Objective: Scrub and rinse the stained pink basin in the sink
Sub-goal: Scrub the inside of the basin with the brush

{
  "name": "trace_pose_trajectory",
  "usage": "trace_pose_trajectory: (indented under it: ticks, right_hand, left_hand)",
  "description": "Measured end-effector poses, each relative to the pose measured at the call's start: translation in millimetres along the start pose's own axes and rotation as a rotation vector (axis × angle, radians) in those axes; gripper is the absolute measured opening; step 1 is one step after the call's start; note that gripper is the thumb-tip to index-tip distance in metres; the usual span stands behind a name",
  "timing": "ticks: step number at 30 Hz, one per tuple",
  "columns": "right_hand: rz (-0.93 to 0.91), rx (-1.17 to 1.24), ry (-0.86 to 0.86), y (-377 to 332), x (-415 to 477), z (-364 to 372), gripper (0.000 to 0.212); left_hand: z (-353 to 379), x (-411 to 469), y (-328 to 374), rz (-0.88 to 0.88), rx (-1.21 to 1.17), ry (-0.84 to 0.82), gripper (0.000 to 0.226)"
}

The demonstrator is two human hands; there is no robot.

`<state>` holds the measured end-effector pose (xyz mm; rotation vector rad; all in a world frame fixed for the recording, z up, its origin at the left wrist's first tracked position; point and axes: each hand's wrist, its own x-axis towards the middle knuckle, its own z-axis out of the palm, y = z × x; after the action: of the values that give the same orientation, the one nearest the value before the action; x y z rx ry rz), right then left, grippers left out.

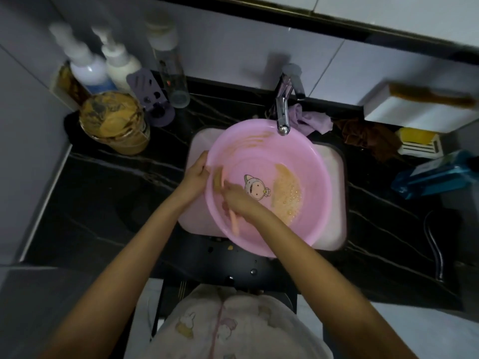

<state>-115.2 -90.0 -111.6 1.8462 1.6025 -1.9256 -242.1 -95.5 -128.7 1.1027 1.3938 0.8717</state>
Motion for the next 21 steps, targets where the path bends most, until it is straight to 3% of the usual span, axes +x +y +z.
trace_pose_trajectory:
  ticks: [4, 6, 8, 11, 15, 18, 21]
  right_hand:
    - [0.164, -0.668, -0.322, 59.5, -48.6, -39.6, 0.038]
    - [0.306, -0.886, -0.248, 82.8, -50.7, -62.6, 0.040]
    - [0.411, -1.001, 0.013, 100.1, -38.8, -80.6, 0.048]
    - [0.469, -0.775, 0.281, 104.4, -8.3, -86.5, 0.059]
    - [0.278, -0.552, 0.425, 79.0, 39.7, -76.9, 0.066]
    - [0.132, -0.506, 0.402, 57.7, 54.1, -60.3, 0.070]
    - [-0.043, -0.343, 0.183, 39.0, 42.8, -42.6, 0.064]
  left_hand:
    - [0.0, 3.0, -10.2, -0.025, 0.036, 0.015, 0.039]
    - [1.1, 3.7, -11.1, -0.008, 0.048, 0.038, 0.033]
    - [3.0, 4.3, -9.8, 0.006, 0.078, 0.064, 0.033]
    - [4.0, 5.6, -17.6, -0.015, 0.119, 0.052, 0.035]
    - [1.4, 9.1, -19.7, -0.015, 0.135, 0.033, 0.034]
    - [4.5, 6.5, -14.8, -0.015, 0.114, 0.029, 0.032]
    - [5.1, 5.1, -12.9, -0.022, 0.108, 0.034, 0.038]
